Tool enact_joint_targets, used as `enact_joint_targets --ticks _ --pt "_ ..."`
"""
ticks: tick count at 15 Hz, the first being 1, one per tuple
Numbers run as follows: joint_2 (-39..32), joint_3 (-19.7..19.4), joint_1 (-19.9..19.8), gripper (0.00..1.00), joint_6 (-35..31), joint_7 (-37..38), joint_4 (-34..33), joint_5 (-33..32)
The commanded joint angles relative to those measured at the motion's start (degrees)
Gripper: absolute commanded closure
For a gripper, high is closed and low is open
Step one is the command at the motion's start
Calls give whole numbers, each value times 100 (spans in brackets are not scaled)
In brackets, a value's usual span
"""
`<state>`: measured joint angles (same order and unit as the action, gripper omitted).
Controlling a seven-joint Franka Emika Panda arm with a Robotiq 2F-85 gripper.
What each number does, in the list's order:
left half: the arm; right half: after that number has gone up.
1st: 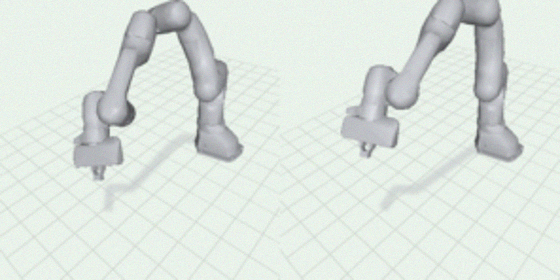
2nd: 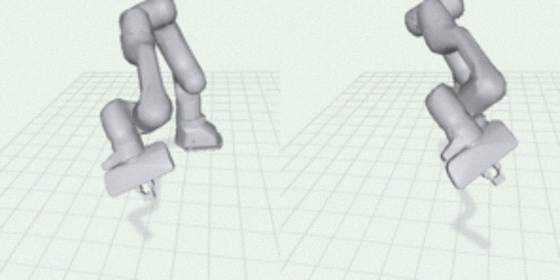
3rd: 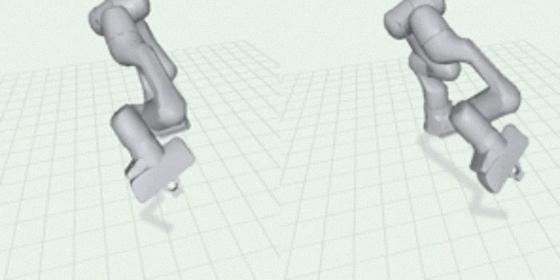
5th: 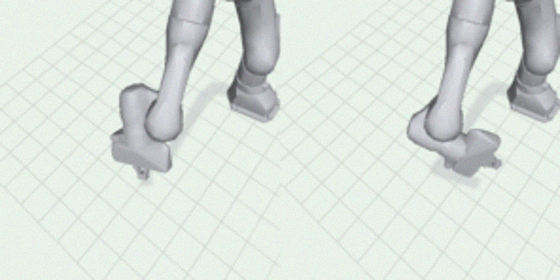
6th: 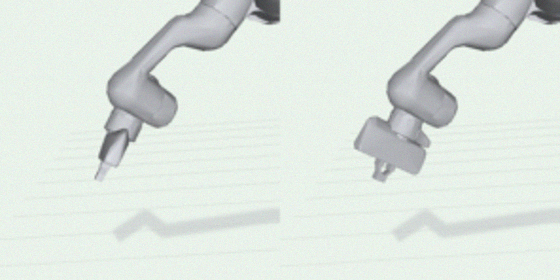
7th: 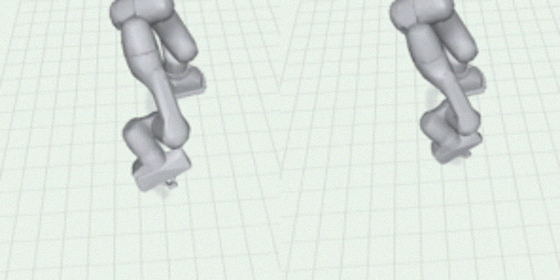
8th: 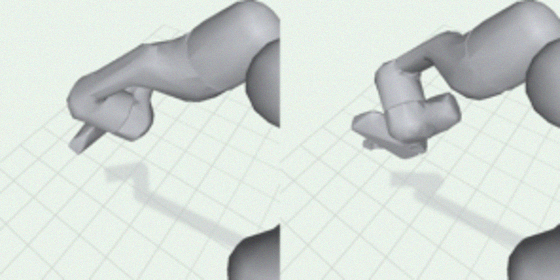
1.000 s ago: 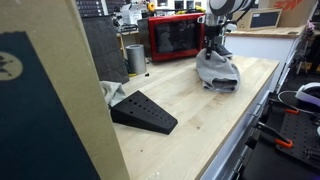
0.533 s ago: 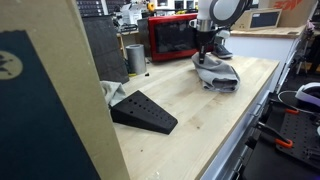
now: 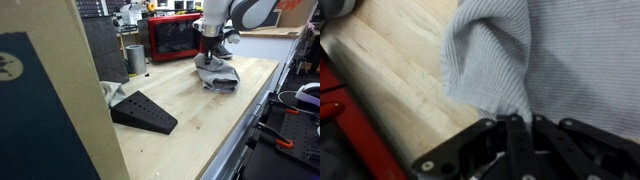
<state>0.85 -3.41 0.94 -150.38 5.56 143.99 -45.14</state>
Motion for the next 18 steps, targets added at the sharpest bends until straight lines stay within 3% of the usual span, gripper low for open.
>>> enact_joint_targets --ticks 1,3,7,12,18 --pt "563 195 -38 99 132 551 519 -507" --pt "656 329 -16 99 111 811 661 -683" --pt "470 564 139 99 -210 520 772 -57" --pt "453 790 388 99 -526 -52 853 1434" --pt "783 886 737 99 -163 -1486 1047 3723"
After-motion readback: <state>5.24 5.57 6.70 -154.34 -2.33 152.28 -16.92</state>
